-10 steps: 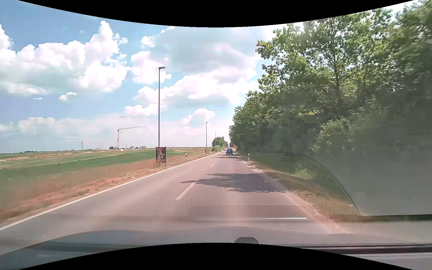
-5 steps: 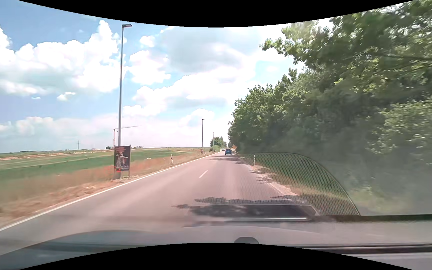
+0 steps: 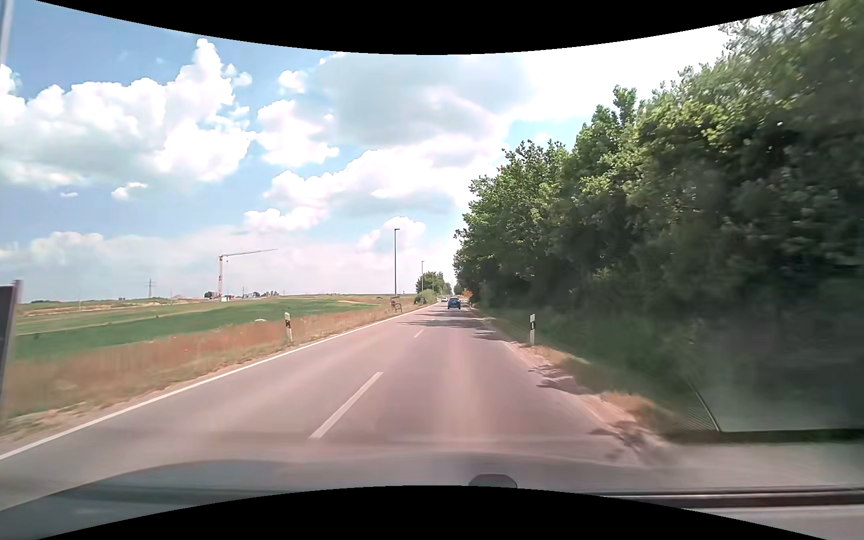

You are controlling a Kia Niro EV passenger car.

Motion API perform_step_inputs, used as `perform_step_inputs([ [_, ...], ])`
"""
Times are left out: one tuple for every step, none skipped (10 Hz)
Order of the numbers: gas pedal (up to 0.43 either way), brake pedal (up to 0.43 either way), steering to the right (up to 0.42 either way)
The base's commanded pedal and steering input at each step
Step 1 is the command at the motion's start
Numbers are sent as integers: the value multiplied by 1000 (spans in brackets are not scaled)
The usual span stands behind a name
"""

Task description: Follow the waypoints while adhering to traffic rules and regulations

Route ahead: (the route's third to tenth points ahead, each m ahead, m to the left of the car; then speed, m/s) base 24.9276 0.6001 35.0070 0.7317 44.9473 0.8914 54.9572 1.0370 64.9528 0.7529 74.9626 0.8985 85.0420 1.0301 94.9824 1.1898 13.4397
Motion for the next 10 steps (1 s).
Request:
perform_step_inputs([
  [138, 0, 3],
  [138, 0, 3],
  [138, 0, 3],
  [130, 0, 1],
  [130, 0, 1],
  [118, 0, 1],
  [118, 0, 1],
  [118, 0, 0],
  [130, 0, -2],
  [130, 0, -3],
])
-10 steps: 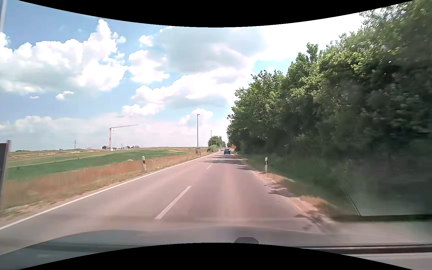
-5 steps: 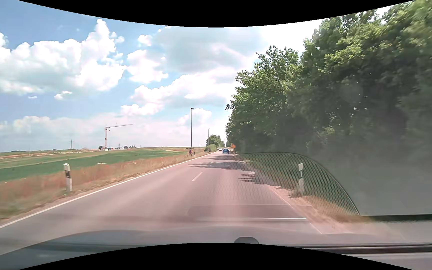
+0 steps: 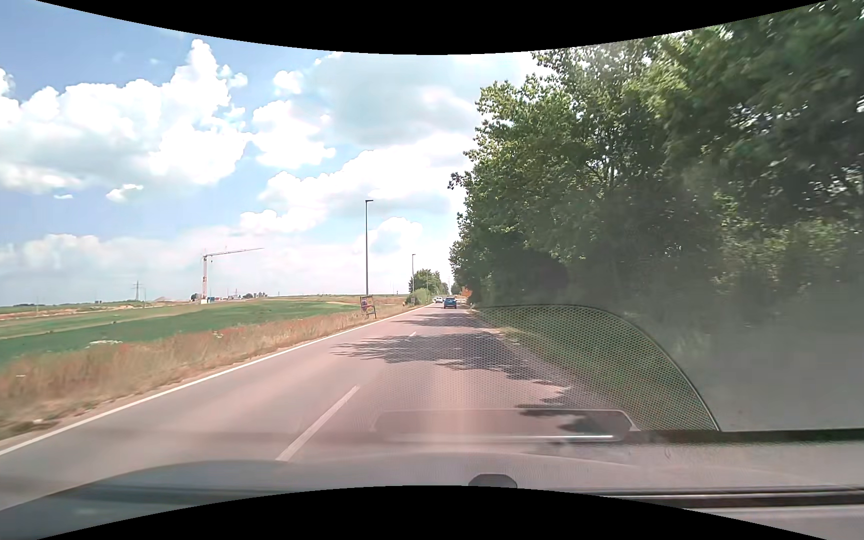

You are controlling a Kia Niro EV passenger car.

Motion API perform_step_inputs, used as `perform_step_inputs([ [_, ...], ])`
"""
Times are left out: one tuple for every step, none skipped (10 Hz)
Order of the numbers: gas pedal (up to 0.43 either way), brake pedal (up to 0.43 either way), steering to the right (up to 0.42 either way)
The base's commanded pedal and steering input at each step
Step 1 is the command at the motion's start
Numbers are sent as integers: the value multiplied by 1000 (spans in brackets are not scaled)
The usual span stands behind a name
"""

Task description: Follow the waypoints while adhering to traffic rules and regulations

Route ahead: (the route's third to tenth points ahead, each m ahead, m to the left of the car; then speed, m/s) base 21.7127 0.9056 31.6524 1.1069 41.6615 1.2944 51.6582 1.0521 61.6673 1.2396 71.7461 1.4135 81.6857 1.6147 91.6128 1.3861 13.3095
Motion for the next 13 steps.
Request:
perform_step_inputs([
  [130, 0, -3],
  [130, 0, -3],
  [130, 0, -3],
  [130, 0, -3],
  [130, 0, -3],
  [118, 0, -3],
  [118, 0, -3],
  [118, 0, -3],
  [118, 0, -3],
  [110, 0, -3],
  [110, 0, -3],
  [118, 0, -3],
  [118, 0, -3],
])
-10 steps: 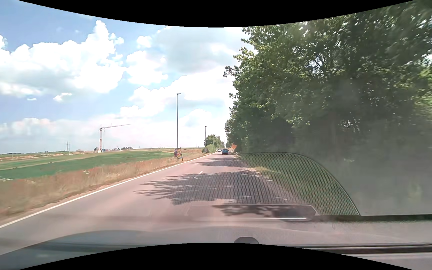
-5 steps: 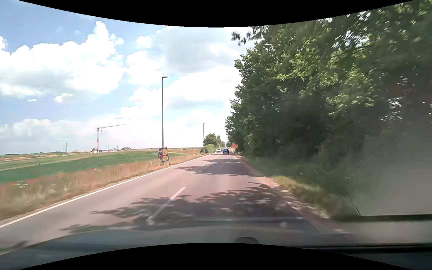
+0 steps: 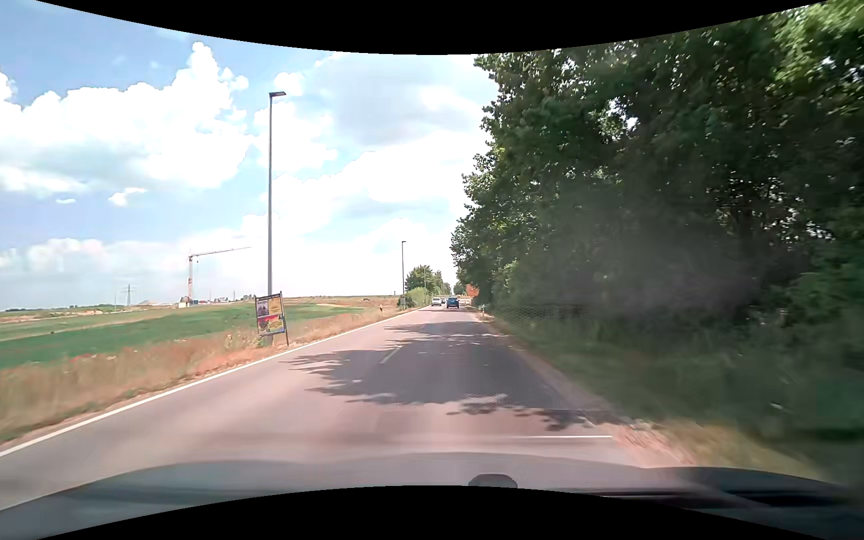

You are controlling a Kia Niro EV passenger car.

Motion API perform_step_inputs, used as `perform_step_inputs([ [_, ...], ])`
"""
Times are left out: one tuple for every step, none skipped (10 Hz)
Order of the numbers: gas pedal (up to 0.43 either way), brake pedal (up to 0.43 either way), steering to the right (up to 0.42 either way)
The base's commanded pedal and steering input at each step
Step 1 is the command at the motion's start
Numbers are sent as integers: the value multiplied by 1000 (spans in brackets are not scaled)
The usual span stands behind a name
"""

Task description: Follow the waypoints while adhering to traffic rules and regulations

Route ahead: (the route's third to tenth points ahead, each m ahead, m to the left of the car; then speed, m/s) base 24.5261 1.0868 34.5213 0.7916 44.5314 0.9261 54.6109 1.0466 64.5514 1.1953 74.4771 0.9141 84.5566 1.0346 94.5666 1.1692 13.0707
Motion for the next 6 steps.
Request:
perform_step_inputs([
  [118, 0, -2],
  [118, 0, -2],
  [118, 0, -1],
  [118, 0, -1],
  [118, 0, -1],
  [118, 0, -1],
])
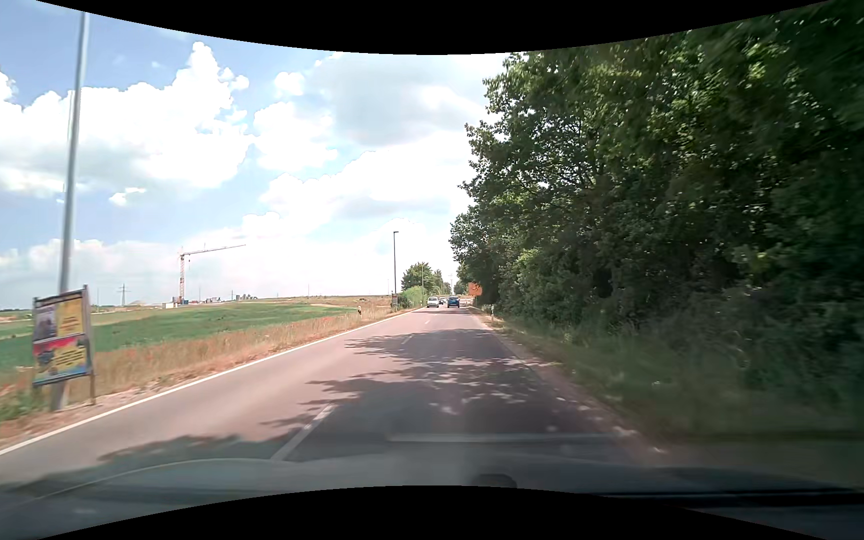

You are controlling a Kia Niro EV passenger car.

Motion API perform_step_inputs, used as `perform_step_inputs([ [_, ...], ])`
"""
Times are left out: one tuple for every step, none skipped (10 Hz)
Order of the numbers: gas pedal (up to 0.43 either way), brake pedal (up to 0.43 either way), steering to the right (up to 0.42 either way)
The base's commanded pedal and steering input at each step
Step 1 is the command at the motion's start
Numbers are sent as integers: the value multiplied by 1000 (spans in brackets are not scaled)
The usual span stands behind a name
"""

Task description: Follow the waypoints while adhering to traffic rules and regulations

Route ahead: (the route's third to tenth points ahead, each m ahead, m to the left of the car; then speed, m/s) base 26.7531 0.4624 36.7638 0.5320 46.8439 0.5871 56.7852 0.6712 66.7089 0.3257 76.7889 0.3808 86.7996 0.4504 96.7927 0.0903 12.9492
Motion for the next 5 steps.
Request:
perform_step_inputs([
  [118, 0, -1],
  [118, 0, -1],
  [118, 0, -1],
  [118, 0, -1],
  [118, 0, -1],
])
